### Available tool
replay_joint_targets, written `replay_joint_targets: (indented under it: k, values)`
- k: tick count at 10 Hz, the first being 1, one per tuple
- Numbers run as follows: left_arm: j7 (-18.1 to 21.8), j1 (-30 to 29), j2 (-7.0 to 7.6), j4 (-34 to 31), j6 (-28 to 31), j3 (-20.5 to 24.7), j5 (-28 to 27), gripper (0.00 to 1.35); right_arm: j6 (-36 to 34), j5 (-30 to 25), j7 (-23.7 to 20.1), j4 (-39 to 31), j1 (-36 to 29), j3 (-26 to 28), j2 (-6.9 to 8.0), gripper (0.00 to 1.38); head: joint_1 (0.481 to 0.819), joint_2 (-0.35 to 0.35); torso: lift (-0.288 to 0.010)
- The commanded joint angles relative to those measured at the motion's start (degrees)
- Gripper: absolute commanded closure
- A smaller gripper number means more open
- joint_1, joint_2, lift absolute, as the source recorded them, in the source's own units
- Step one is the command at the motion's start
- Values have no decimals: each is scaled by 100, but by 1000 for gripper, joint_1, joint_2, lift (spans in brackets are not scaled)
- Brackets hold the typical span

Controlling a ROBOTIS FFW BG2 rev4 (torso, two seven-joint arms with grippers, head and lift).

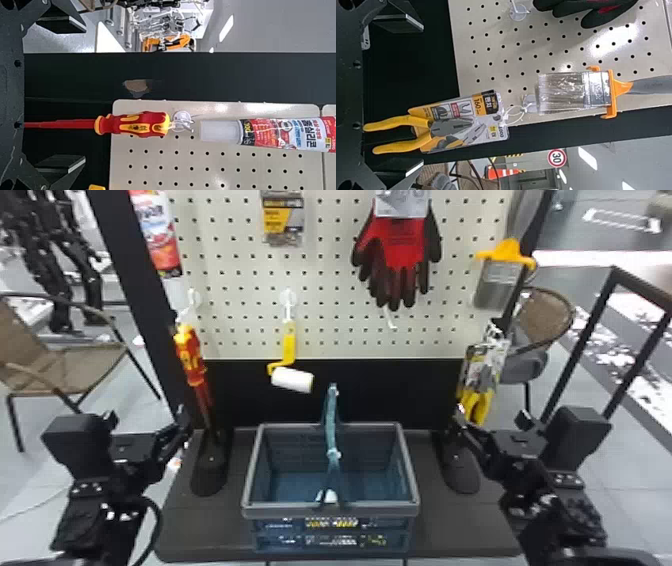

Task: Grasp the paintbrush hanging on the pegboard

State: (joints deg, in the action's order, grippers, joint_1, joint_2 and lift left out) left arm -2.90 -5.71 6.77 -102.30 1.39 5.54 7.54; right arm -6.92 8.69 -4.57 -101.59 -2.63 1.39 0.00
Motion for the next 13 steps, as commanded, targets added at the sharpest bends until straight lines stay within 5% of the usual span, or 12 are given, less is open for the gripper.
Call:
replay_joint_targets:
  k: [1,10,13]
  values:
    - [0,9,8,0,2,0,2,147,-2,1,0,-2,0,2,0,110,549,0,-100]
    - [0,9,-1,0,2,0,2,147,-186,-17,0,-133,79,72,-18,108,549,0,-100]
    - [0,9,-9,0,20,0,-7,147,-854,18,-27,-555,404,151,-264,107,549,0,-100]
